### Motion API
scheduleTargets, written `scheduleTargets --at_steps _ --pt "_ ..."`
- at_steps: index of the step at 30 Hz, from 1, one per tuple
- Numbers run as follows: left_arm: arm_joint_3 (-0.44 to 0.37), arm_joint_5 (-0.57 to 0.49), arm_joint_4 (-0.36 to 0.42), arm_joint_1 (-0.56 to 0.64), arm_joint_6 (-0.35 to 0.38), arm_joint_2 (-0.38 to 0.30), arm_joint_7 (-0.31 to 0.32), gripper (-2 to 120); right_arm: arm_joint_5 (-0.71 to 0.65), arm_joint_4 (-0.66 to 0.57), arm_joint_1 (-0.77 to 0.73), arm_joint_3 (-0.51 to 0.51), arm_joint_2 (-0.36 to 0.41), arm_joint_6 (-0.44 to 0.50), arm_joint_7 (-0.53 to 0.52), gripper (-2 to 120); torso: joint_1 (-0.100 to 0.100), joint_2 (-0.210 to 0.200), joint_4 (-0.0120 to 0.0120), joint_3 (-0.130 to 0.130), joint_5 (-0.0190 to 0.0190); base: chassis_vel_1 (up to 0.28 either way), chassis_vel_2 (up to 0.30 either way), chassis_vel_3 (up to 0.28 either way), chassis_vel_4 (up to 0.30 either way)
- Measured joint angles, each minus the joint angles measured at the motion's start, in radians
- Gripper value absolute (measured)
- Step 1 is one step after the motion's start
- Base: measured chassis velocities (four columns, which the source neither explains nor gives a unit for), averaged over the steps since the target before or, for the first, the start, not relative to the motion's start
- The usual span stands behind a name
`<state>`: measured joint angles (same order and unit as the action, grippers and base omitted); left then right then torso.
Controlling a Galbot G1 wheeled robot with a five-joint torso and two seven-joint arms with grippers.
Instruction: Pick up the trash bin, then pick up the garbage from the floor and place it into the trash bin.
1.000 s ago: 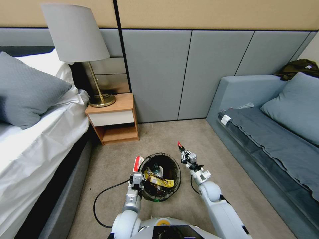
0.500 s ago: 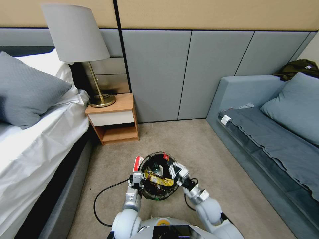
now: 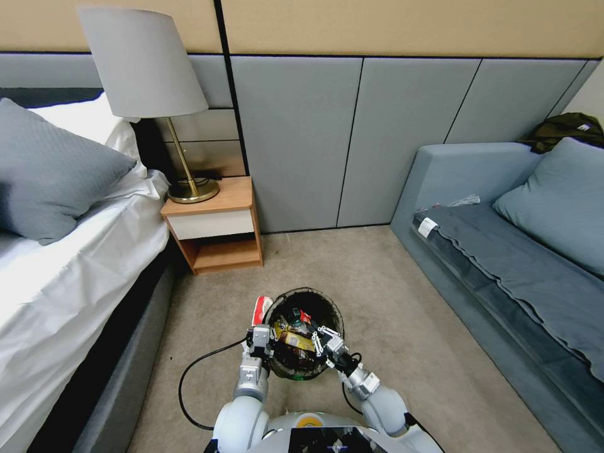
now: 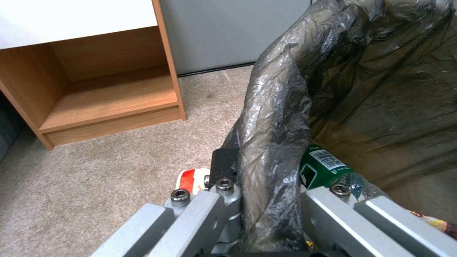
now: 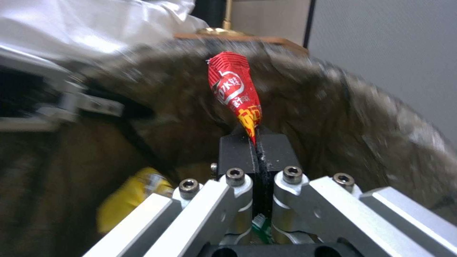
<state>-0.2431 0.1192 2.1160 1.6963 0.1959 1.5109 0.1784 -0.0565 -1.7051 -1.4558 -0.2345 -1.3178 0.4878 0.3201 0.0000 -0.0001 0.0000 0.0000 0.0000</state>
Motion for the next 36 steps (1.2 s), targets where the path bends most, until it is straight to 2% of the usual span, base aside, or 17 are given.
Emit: scheduleTargets --at_steps 6,12,14,15,17,18,21,25,28,29,34,36 --pt "0.005 0.005 0.0 0.006 -0.002 0.0 -0.001 1 0.01 0.036 0.025 0.002 0.0 -0.017 -0.03 0 0.0 0.0 0.0 0.0 0.0 0.0 0.0 0.0 0.0" --pt "0.006 0.004 0.0 0.007 -0.003 -0.001 -0.002 1 0.021 0.041 0.032 0.002 -0.001 -0.029 -0.058 21 0.0 0.0 0.0 0.0 0.0 0.0 0.0 0.0 0.0" --pt "0.006 0.004 0.0 0.007 -0.003 0.0 -0.002 1 0.021 0.041 0.032 0.002 -0.001 -0.029 -0.058 22 0.0 0.0 0.0 0.0 0.0 0.0 0.0 0.0 0.0" --pt "0.008 0.003 0.001 0.008 -0.003 0.0 -0.002 1 0.022 0.041 0.032 0.002 -0.002 -0.03 -0.059 32 0.0 0.0 0.0 0.0 0.0 0.0 0.0 0.0 0.0" --pt "0.01 0.003 0.0 0.007 -0.003 0.0 -0.002 1 0.022 0.038 0.03 0.003 -0.003 -0.03 -0.063 41 0.0 0.0 0.0 0.0 0.0 0.0 0.0 0.0 0.0" --pt "0.01 0.003 0.0 0.007 -0.003 0.0 -0.002 1 0.022 0.038 0.03 0.003 -0.003 -0.03 -0.063 41 0.0 0.0 0.0 0.0 0.0 0.0 0.0 0.0 0.0" --pt "0.011 0.002 0.0 0.007 -0.003 -0.003 -0.003 1 0.024 0.025 0.029 0.003 0.001 -0.03 -0.068 55 0.0 0.0 0.0 0.0 0.0 0.0 0.0 0.0 0.0" --pt "0.012 0.002 -0.002 0.008 -0.003 -0.003 -0.004 1 0.036 0.014 0.023 0.002 0.0 -0.032 -0.089 64 0.0 0.0 0.0 0.0 0.0 0.0 0.0 0.0 0.0" --pt "0.017 0.003 -0.003 0.008 -0.003 -0.003 -0.004 1 0.05 -0.01 0.007 0.001 -0.001 -0.032 -0.104 82 0.0 0.0 0.0 0.0 0.0 0.0 0.0 0.0 0.0" --pt "0.017 0.003 -0.003 0.008 -0.003 -0.003 -0.004 1 0.05 -0.01 0.007 0.001 -0.001 -0.032 -0.104 82 0.0 0.0 0.0 0.0 0.0 0.0 0.0 0.0 0.0" --pt "0.015 0.004 -0.003 0.009 -0.003 -0.004 -0.004 1 0.059 -0.065 -0.011 0.001 -0.001 -0.026 -0.108 98 0.0 0.0 0.0 0.0 0.0 0.0 0.0 0.0 0.0" --pt "0.014 0.004 -0.003 0.009 -0.003 -0.005 -0.004 1 0.06 -0.089 -0.017 0.001 -0.001 -0.023 -0.11 100 0.0 0.0 0.0 0.0 0.0 0.0 0.0 0.0 0.0"
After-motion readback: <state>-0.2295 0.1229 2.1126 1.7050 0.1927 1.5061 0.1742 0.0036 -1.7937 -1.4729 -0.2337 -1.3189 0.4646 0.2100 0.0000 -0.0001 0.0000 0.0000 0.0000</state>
